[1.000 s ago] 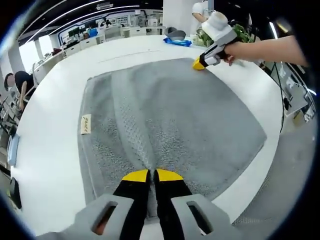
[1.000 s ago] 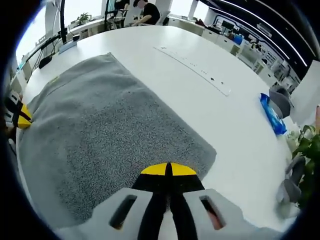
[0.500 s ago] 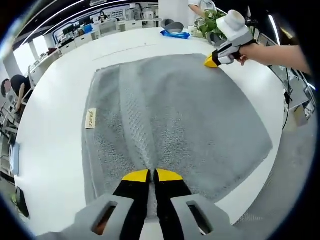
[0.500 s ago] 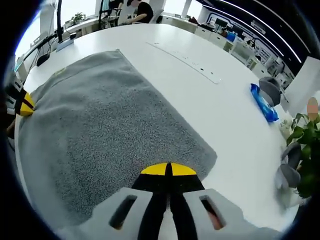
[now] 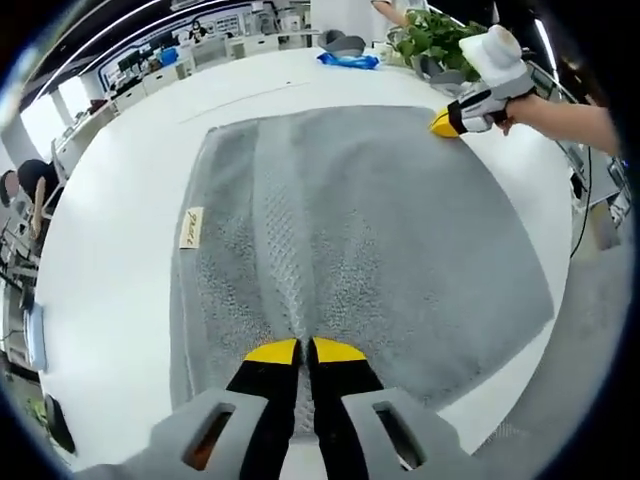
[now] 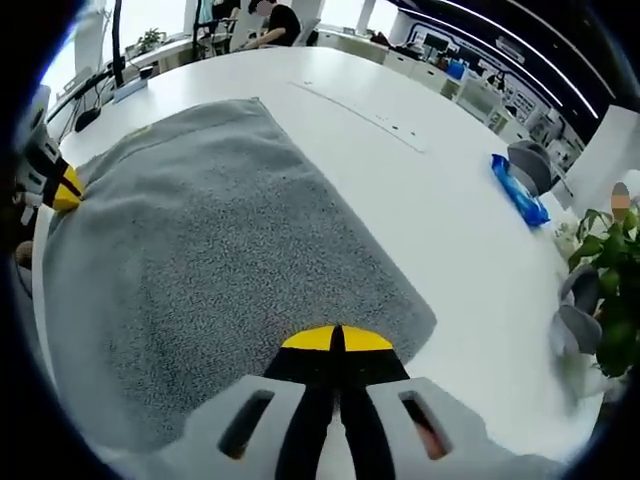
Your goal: Fold the towel on the table until its edges align and the towel forms a compact rectangular stack.
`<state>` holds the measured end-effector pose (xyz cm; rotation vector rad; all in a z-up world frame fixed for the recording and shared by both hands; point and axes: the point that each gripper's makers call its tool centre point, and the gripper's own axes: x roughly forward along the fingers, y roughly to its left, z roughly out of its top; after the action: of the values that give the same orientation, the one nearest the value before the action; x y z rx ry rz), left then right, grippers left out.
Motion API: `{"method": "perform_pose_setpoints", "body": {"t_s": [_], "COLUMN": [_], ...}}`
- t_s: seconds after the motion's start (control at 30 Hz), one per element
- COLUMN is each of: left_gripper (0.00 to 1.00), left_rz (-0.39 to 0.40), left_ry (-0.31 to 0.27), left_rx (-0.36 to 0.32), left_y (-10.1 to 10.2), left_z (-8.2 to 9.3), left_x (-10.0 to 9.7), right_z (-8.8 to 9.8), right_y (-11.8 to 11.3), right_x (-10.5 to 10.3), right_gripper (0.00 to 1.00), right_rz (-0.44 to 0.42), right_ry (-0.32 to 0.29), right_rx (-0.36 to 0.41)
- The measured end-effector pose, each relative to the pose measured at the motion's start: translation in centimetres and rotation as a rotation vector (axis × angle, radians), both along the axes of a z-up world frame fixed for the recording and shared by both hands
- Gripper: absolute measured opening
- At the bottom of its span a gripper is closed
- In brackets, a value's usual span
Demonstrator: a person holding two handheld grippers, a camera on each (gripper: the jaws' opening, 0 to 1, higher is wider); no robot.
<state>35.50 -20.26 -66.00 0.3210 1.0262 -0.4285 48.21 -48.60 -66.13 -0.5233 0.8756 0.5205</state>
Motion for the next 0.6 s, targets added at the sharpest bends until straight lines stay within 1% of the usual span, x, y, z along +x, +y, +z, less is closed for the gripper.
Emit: {"method": "perform_pose_setpoints", "body": {"t_s": [0.2, 0.37, 0.5, 0.53, 0.6], "left_gripper": [0.04, 0.04, 0.04, 0.04, 0.04], "left_rz": [-0.014, -0.029, -0.037, -0.038, -0.076], "left_ry": [0.015, 0.017, 0.023, 0.027, 0.036], "left_rx": [0.022, 0.026, 0.034, 0.042, 0.084], "left_y": [0.1, 0.2, 0.2, 0.2, 0.1], "left_z": [0.0, 0.0, 0.0, 0.0, 0.0], "left_x": [1.1, 1.7, 2.2, 2.3, 2.4], "right_z": [0.0, 0.0, -0.1, -0.1, -0.1], "right_y": [-0.6, -1.0, -1.2, -1.2, -1.3], "right_x": [-0.8, -1.5, -1.9, -2.0, -2.1], "right_gripper": [0.0, 0.0, 0.0, 0.0, 0.0], "right_rz": [-0.016, -0.023, -0.02, -0.02, -0.023], "right_ry": [-0.003, -0.006, -0.023, -0.024, -0.028], "right_rx": [0.0, 0.002, -0.004, -0.005, -0.007]}}
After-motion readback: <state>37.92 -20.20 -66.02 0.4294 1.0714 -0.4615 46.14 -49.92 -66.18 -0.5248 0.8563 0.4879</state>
